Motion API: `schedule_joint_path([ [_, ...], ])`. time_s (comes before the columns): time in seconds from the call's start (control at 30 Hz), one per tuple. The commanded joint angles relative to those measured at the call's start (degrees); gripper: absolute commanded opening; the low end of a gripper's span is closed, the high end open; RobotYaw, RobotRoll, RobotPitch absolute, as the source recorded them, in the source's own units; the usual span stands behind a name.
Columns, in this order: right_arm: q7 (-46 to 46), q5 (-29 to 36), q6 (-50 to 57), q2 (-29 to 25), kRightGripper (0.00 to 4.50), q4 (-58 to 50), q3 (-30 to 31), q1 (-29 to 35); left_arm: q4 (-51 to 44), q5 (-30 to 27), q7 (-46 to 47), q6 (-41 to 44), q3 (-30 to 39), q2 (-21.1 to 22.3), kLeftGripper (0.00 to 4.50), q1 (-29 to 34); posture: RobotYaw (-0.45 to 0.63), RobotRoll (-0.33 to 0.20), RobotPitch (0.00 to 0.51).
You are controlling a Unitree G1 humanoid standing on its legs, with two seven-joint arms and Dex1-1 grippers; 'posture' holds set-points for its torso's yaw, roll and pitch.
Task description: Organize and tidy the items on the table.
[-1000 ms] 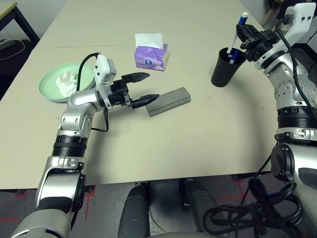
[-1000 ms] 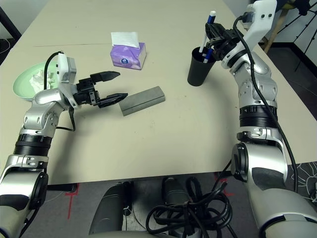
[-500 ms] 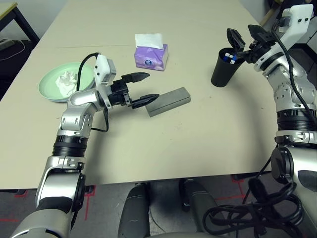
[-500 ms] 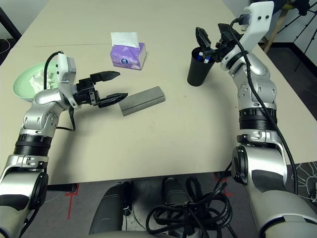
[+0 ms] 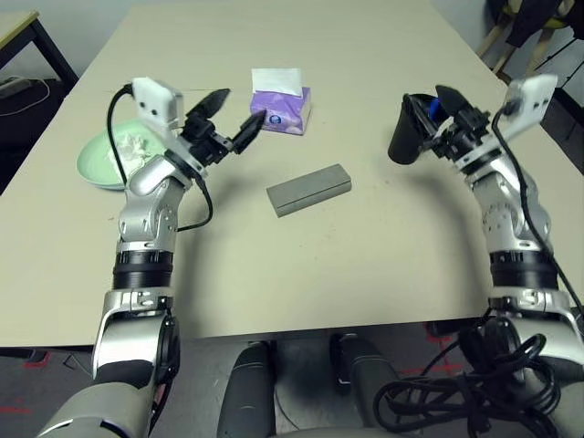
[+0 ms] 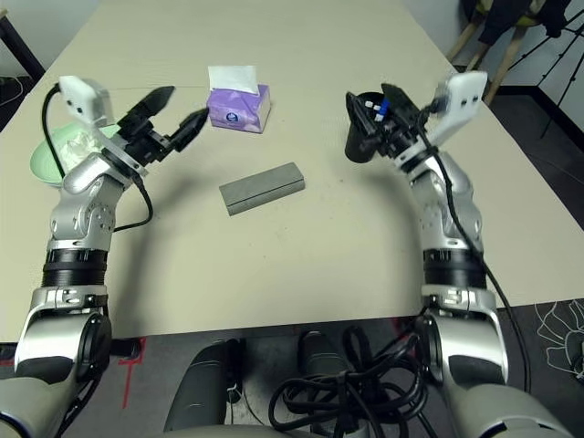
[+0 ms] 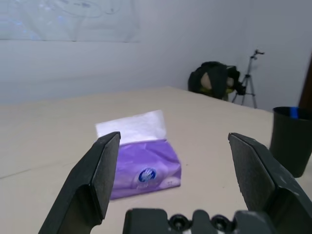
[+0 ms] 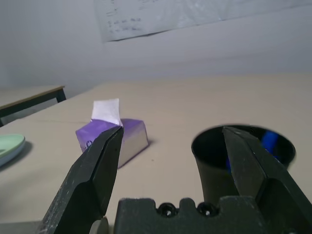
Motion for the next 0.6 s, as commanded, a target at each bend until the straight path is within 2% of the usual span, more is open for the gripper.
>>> schedule_joint_path([
  [0.03, -2.50, -1.79, -1.42, 0.81, 4.46, -1.24, 0.30, 3.42, 1.44, 2.27, 4.32, -2.54, 2.34, 0.51, 4.50, 4.37, 0.03, 0.000, 0.119],
  [0.23, -7.29, -5.68, -7.62, 2.42, 4.46, 2.03, 0.10, 4.16, 3.43, 4.62, 15.25, -7.46, 6.58, -1.56, 4.50, 8.01, 0.03, 0.000, 0.116],
  [0.37, -12.83, -9.40, -10.03, -0.09, 4.46, 10.46, -1.29, 0.84, 5.75, 5.91, 23.58, -8.89, 10.15, -1.74, 4.50, 7.66, 0.04, 0.000, 0.116],
  [0.6, -14.41, -10.74, -10.37, -2.40, 4.46, 15.89, -0.63, -1.09, 6.93, 7.74, 22.88, -10.64, 9.33, 0.87, 4.50, 10.18, 0.04, 0.000, 0.120],
])
